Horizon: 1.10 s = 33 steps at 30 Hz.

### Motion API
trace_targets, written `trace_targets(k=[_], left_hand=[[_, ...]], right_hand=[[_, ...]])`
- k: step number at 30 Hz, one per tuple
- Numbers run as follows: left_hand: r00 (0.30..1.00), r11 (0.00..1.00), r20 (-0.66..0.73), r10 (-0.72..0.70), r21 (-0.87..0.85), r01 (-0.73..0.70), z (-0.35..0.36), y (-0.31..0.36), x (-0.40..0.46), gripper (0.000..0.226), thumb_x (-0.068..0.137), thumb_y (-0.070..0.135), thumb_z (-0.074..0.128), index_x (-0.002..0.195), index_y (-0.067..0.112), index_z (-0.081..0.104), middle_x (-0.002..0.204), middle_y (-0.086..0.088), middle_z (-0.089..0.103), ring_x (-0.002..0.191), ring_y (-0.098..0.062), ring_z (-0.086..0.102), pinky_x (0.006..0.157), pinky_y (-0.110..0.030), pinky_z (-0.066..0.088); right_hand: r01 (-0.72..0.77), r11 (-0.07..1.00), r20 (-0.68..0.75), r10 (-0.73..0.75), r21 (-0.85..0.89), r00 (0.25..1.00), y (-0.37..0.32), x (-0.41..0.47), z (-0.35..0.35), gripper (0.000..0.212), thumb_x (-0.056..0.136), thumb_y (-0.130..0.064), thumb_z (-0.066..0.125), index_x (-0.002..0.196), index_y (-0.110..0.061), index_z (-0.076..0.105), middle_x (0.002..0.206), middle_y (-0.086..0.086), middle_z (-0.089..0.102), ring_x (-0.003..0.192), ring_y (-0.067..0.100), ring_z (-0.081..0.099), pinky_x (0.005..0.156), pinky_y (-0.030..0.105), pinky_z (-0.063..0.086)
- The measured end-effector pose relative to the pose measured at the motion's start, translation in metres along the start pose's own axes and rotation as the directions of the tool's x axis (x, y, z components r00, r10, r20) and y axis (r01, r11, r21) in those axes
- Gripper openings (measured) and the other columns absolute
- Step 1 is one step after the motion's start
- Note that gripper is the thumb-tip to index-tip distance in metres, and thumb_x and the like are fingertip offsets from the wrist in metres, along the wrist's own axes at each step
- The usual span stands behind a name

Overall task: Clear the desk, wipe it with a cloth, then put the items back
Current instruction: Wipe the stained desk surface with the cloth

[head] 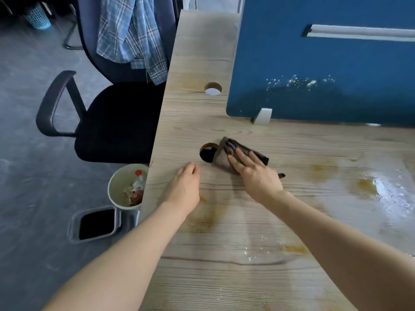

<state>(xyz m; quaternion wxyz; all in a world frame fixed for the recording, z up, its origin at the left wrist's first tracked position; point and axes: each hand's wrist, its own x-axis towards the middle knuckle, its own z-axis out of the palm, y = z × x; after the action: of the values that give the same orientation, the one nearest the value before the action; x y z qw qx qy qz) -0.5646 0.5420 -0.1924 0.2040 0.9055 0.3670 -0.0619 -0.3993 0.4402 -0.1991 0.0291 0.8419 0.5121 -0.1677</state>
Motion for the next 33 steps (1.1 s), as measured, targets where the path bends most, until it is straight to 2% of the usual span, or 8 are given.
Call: trace_targets(k=[6,10,13,18,20,25,30,33], left_hand=[[1.0,0.999,0.029,0.001,0.042,-0.002,-0.002,0.004,0.0,0.063,0.087,-0.003,0.05,0.145,0.007,0.028,0.148,-0.001,0.027,0.135,-0.019,0.027,0.104,-0.03,0.036],[0.999,0.998,0.045,-0.016,0.06,0.014,-0.004,0.005,0.001,0.064,0.087,-0.003,0.048,0.146,0.007,0.026,0.149,-0.001,0.026,0.135,-0.02,0.026,0.104,-0.03,0.037],[0.998,0.997,0.054,-0.025,0.079,0.021,-0.005,0.007,0.002,0.064,0.088,0.0,0.05,0.146,0.007,0.025,0.148,-0.001,0.025,0.135,-0.019,0.025,0.105,-0.029,0.035],[0.998,0.995,0.044,-0.037,0.095,0.032,0.0,0.005,0.003,0.063,0.088,0.002,0.053,0.146,0.007,0.027,0.147,0.0,0.027,0.133,-0.018,0.027,0.104,-0.028,0.037],[0.999,0.995,0.039,-0.033,0.099,0.029,0.002,0.004,0.003,0.064,0.088,0.003,0.055,0.145,0.007,0.028,0.146,0.0,0.028,0.132,-0.018,0.028,0.103,-0.028,0.037],[0.998,0.996,0.06,-0.035,0.087,0.03,-0.001,0.007,0.005,0.064,0.087,0.001,0.055,0.145,0.007,0.029,0.144,0.0,0.031,0.129,-0.019,0.032,0.102,-0.027,0.037],[0.986,0.993,0.138,-0.09,0.093,0.078,-0.006,0.007,0.011,0.06,0.085,-0.004,0.048,0.142,0.011,0.035,0.144,0.0,0.033,0.124,-0.022,0.042,0.099,-0.031,0.042],[0.986,0.992,0.147,-0.084,0.101,0.069,-0.009,0.016,0.004,0.059,0.087,0.001,0.049,0.143,0.017,0.037,0.146,0.001,0.033,0.126,-0.023,0.042,0.101,-0.037,0.043]], right_hand=[[-0.171,0.984,-0.049,0.174,0.055,0.984,0.007,0.04,-0.011,0.069,0.094,-0.001,0.034,0.151,-0.03,0.009,0.16,-0.004,0.0,0.145,0.031,0.007,0.11,0.045,0.031],[-0.026,0.999,-0.02,0.026,0.032,0.999,-0.015,-0.009,0.01,0.067,0.096,-0.004,0.033,0.151,-0.032,0.005,0.159,-0.007,-0.006,0.146,0.029,0.001,0.106,0.043,0.034],[0.036,0.999,-0.013,-0.036,0.023,0.999,0.003,-0.007,0.005,0.071,0.095,-0.003,0.036,0.15,-0.038,0.007,0.158,-0.012,-0.005,0.146,0.022,0.002,0.099,0.042,0.042],[-0.217,0.971,-0.075,0.224,0.099,0.972,0.044,0.035,-0.011,0.069,0.092,0.0,0.034,0.149,-0.035,0.016,0.159,-0.006,0.006,0.145,0.028,0.011,0.108,0.045,0.032],[-0.243,0.964,-0.08,0.252,0.107,0.964,0.039,0.036,-0.007,0.068,0.092,0.0,0.034,0.15,-0.031,0.017,0.159,-0.004,0.008,0.144,0.032,0.011,0.109,0.046,0.031],[-0.119,0.991,-0.05,0.122,0.054,0.991,0.014,0.003,-0.001,0.059,0.098,-0.003,0.032,0.15,-0.027,0.02,0.159,-0.003,0.01,0.143,0.032,0.017,0.107,0.043,0.034],[0.011,1.0,0.072,-0.012,0.008,0.997,-0.002,-0.035,-0.008,0.057,0.098,-0.004,0.034,0.149,-0.028,0.024,0.158,-0.002,0.013,0.141,0.031,0.024,0.104,0.041,0.035],[0.071,0.997,0.119,-0.069,-0.015,0.991,-0.003,-0.052,-0.016,0.053,0.096,-0.005,0.037,0.143,-0.029,0.038,0.147,0.006,0.039,0.123,0.031,0.048,0.093,0.037,0.045]])
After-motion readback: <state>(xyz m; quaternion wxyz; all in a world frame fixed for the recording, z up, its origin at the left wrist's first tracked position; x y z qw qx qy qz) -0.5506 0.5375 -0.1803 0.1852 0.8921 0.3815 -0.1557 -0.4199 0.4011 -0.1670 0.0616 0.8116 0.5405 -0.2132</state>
